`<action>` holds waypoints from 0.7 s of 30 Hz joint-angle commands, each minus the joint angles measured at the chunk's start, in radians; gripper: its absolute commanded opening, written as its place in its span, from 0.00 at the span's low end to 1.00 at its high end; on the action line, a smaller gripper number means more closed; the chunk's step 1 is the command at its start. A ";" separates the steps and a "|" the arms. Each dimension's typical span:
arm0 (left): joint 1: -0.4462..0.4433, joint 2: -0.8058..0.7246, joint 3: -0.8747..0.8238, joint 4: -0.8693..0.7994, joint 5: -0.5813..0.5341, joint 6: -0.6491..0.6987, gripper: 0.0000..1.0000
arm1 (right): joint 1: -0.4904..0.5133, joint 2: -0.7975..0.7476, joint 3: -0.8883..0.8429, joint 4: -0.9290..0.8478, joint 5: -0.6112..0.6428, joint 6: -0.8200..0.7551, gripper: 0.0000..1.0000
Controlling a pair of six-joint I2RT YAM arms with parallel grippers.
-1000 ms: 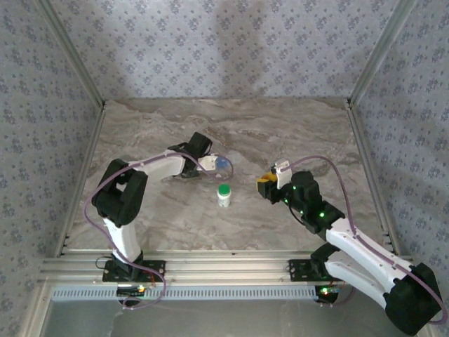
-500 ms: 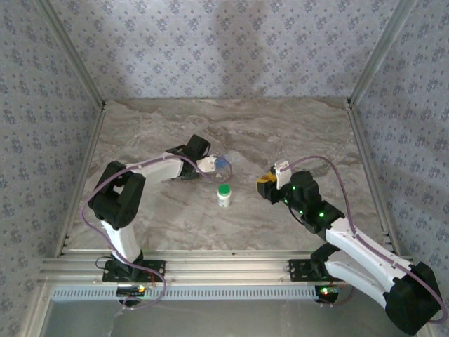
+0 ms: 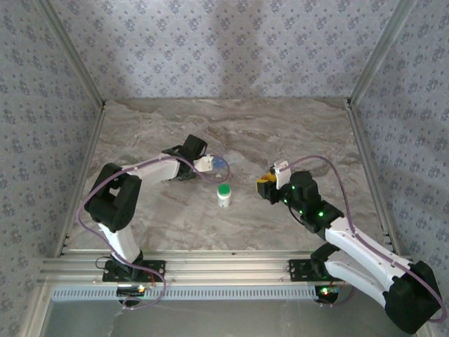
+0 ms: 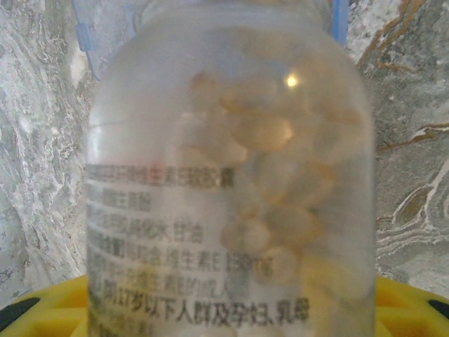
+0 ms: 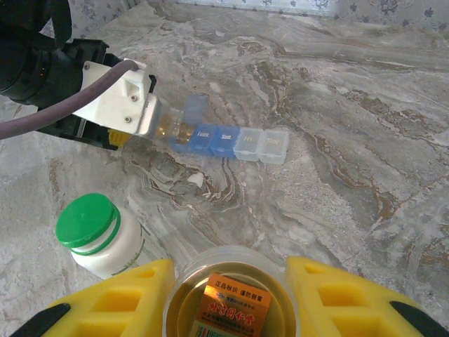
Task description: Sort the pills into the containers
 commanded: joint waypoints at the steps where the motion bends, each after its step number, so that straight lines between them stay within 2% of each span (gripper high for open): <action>1: 0.011 -0.040 -0.014 0.015 0.024 -0.021 0.19 | 0.006 0.002 0.021 0.006 0.004 -0.017 0.13; 21: 0.028 -0.091 -0.085 0.063 0.041 -0.058 0.19 | 0.010 0.023 0.026 0.004 0.000 -0.020 0.14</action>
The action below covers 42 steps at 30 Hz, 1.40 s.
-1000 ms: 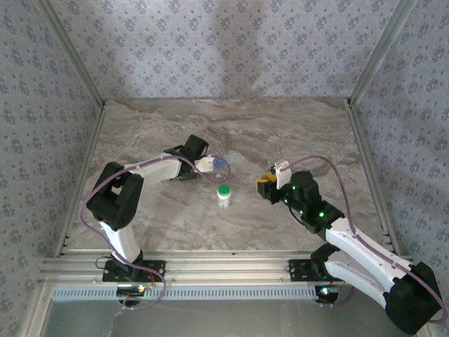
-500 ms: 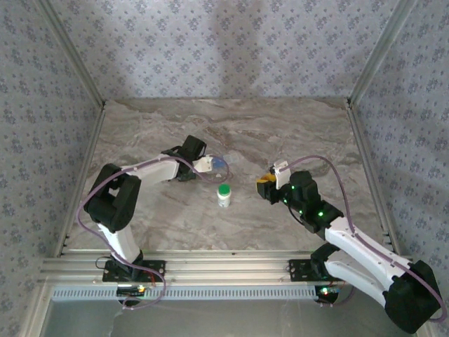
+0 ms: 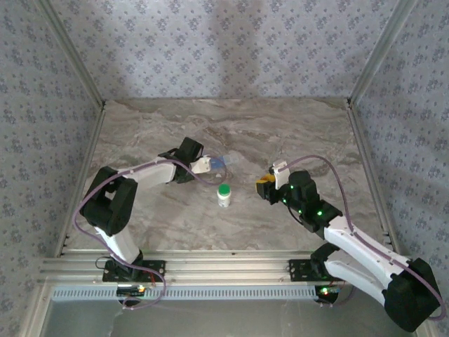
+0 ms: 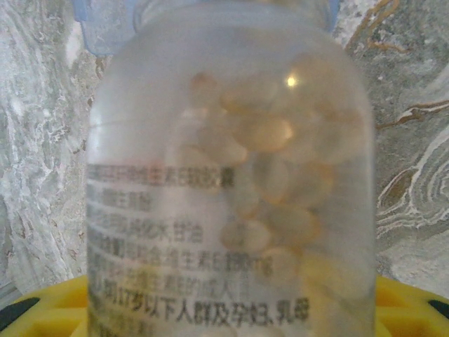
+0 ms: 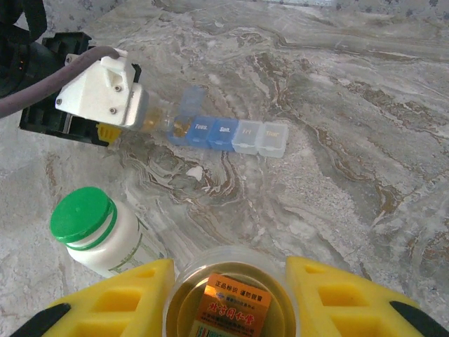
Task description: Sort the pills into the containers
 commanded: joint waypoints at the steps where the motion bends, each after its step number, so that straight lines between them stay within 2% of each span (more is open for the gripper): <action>1: 0.012 -0.042 -0.016 0.018 0.023 -0.022 0.20 | 0.007 0.003 0.027 0.003 0.000 -0.020 0.14; 12: 0.017 -0.059 -0.046 0.068 0.036 -0.070 0.19 | 0.010 0.017 0.030 0.006 -0.003 -0.022 0.14; 21: 0.021 -0.155 -0.115 0.178 0.087 -0.174 0.19 | 0.012 0.025 0.047 -0.009 -0.005 -0.034 0.13; 26: 0.014 -0.269 -0.180 0.307 0.203 -0.298 0.19 | 0.010 0.018 0.097 -0.061 0.001 -0.052 0.13; 29: 0.010 -0.385 -0.245 0.434 0.332 -0.391 0.19 | 0.008 0.008 0.153 -0.101 -0.016 -0.055 0.13; 33: 0.013 -0.565 -0.384 0.760 0.528 -0.582 0.19 | 0.007 0.004 0.243 -0.135 -0.046 -0.058 0.13; 36: 0.019 -0.606 -0.456 0.999 0.570 -0.713 0.19 | 0.007 0.022 0.309 -0.138 -0.079 -0.063 0.13; 39: 0.013 -0.598 -0.440 1.025 0.624 -0.778 0.19 | 0.006 0.056 0.383 -0.150 -0.147 -0.106 0.13; 42: -0.019 -0.596 -0.424 0.961 0.646 -0.758 0.18 | 0.002 0.099 0.460 -0.174 -0.242 -0.165 0.13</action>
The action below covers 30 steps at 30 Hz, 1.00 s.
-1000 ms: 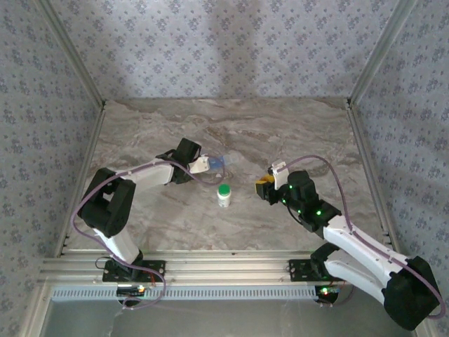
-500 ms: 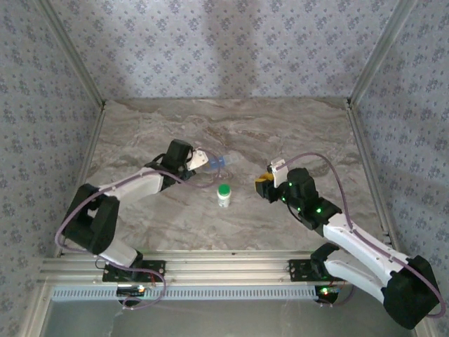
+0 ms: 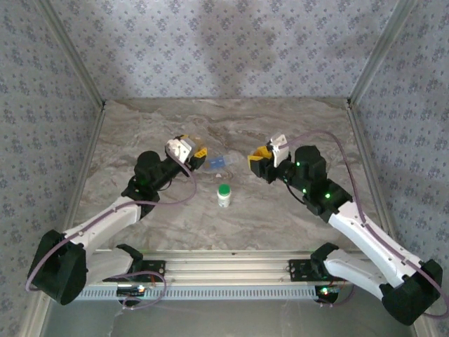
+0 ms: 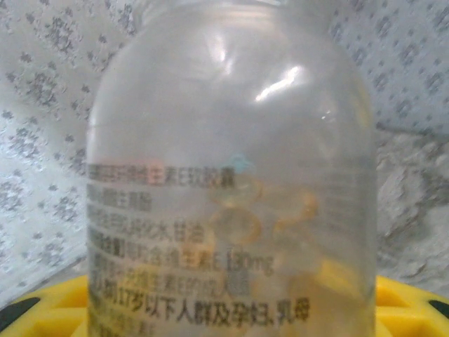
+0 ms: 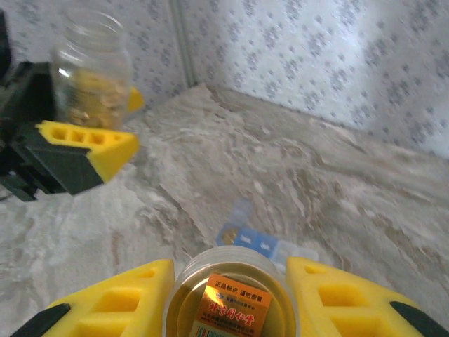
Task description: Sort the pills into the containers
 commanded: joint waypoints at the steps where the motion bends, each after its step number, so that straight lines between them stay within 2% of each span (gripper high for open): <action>1: -0.044 -0.001 0.010 0.051 0.081 -0.036 0.18 | -0.004 0.039 0.083 -0.037 -0.161 -0.091 0.13; 6: -0.098 -0.037 -0.056 0.044 0.106 -0.002 0.18 | -0.014 0.111 0.131 0.007 -0.424 -0.163 0.13; 9: -0.111 -0.072 -0.110 0.069 0.117 -0.005 0.17 | 0.007 0.159 0.149 0.046 -0.493 -0.188 0.13; 14: -0.113 -0.117 -0.170 0.078 0.118 0.018 0.17 | 0.067 0.206 0.169 0.077 -0.514 -0.286 0.13; 21: -0.113 -0.191 -0.229 0.052 0.128 0.063 0.17 | 0.100 0.281 0.245 0.049 -0.555 -0.352 0.13; 24: -0.115 -0.225 -0.247 0.055 0.134 0.062 0.17 | 0.117 0.316 0.272 0.046 -0.526 -0.354 0.13; 30: -0.115 -0.264 -0.265 0.077 0.132 0.047 0.17 | 0.145 0.374 0.334 -0.014 -0.570 -0.380 0.13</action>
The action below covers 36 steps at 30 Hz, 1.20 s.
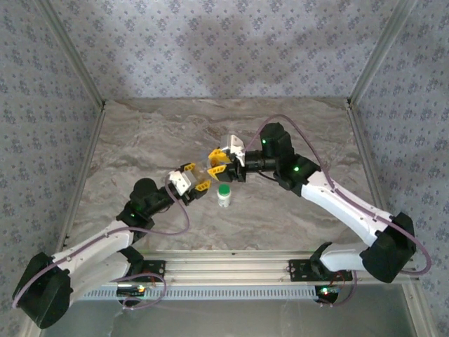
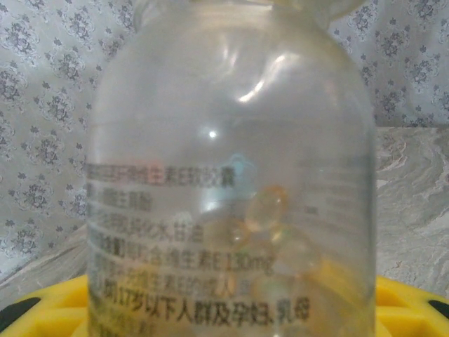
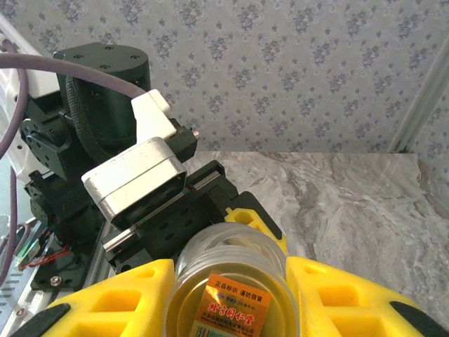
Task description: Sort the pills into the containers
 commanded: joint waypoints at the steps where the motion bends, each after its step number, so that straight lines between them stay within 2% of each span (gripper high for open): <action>1: -0.008 -0.031 -0.008 0.050 0.024 -0.001 0.17 | 0.019 0.026 0.061 -0.056 -0.043 -0.048 0.13; 5: -0.012 -0.046 -0.008 0.047 0.029 -0.001 0.17 | 0.024 0.056 0.102 -0.132 -0.089 -0.087 0.13; 10: -0.016 -0.046 -0.008 0.035 0.042 0.007 0.17 | 0.027 0.116 0.178 -0.320 -0.180 -0.186 0.13; 15: -0.018 -0.059 -0.007 0.026 0.038 0.015 0.17 | 0.028 0.161 0.223 -0.419 -0.168 -0.239 0.13; 20: -0.019 -0.065 -0.009 0.034 0.040 0.011 0.17 | 0.035 0.172 0.220 -0.423 -0.075 -0.242 0.14; 24: -0.018 -0.075 -0.012 0.039 0.040 0.011 0.17 | 0.035 0.174 0.219 -0.422 -0.059 -0.253 0.16; 28: -0.020 -0.093 -0.015 0.038 0.047 0.007 0.17 | 0.029 0.169 0.202 -0.332 0.081 -0.175 0.13; 36: -0.022 -0.096 -0.018 0.038 0.040 0.010 0.17 | 0.012 0.171 0.204 -0.271 0.102 -0.092 0.14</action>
